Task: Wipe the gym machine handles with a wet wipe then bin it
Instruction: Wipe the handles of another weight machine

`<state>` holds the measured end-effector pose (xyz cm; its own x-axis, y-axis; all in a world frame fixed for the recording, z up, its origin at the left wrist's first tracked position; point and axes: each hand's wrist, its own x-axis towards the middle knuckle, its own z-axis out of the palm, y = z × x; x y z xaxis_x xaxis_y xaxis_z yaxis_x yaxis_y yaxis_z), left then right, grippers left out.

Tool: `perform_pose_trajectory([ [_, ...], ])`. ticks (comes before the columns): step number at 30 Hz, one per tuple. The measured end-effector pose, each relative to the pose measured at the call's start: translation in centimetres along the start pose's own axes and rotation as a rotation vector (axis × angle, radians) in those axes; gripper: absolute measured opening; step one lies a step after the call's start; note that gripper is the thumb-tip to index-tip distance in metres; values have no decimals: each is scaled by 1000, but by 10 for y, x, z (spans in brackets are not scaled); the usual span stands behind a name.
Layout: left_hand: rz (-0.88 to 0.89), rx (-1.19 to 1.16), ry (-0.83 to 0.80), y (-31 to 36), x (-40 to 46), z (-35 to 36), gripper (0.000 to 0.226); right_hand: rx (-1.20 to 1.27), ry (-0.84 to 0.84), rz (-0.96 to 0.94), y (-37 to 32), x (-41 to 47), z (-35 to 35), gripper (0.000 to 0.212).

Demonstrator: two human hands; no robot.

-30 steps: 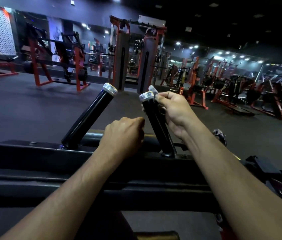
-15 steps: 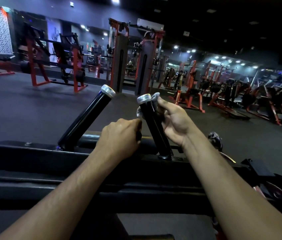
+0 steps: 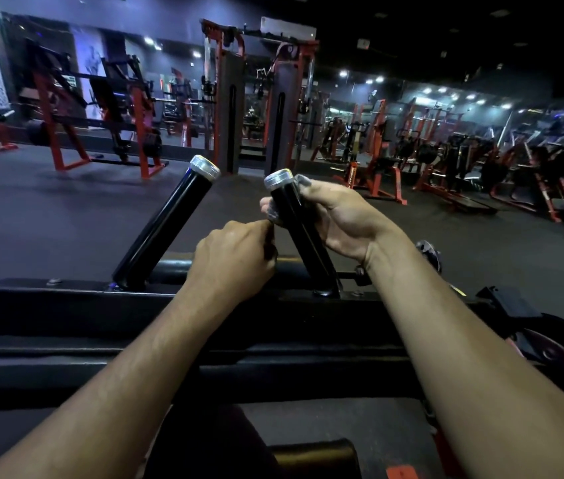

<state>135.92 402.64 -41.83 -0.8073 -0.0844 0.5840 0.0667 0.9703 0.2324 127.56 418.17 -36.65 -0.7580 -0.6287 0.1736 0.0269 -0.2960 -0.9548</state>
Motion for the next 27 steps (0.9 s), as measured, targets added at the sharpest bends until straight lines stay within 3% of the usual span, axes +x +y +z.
perform_pose_trajectory([
  [5,17,-12,26,0,-1,0,19,-22,40,-63,-3,7,10,33],
  [10,-14,12,31,3,-2,-1,24,-11,-23,-68,11,-4,-2,38],
  [14,18,0,26,1,-2,-1,21,-353,155,-190,20,-22,-8,7],
  [17,41,-1,42,1,-2,-2,21,-511,251,-277,31,-40,-15,7],
  [22,128,-20,179,-2,-4,1,16,-365,287,-242,19,-33,-4,7],
  [27,200,-61,274,-9,-8,3,21,-118,206,-205,3,6,14,5],
])
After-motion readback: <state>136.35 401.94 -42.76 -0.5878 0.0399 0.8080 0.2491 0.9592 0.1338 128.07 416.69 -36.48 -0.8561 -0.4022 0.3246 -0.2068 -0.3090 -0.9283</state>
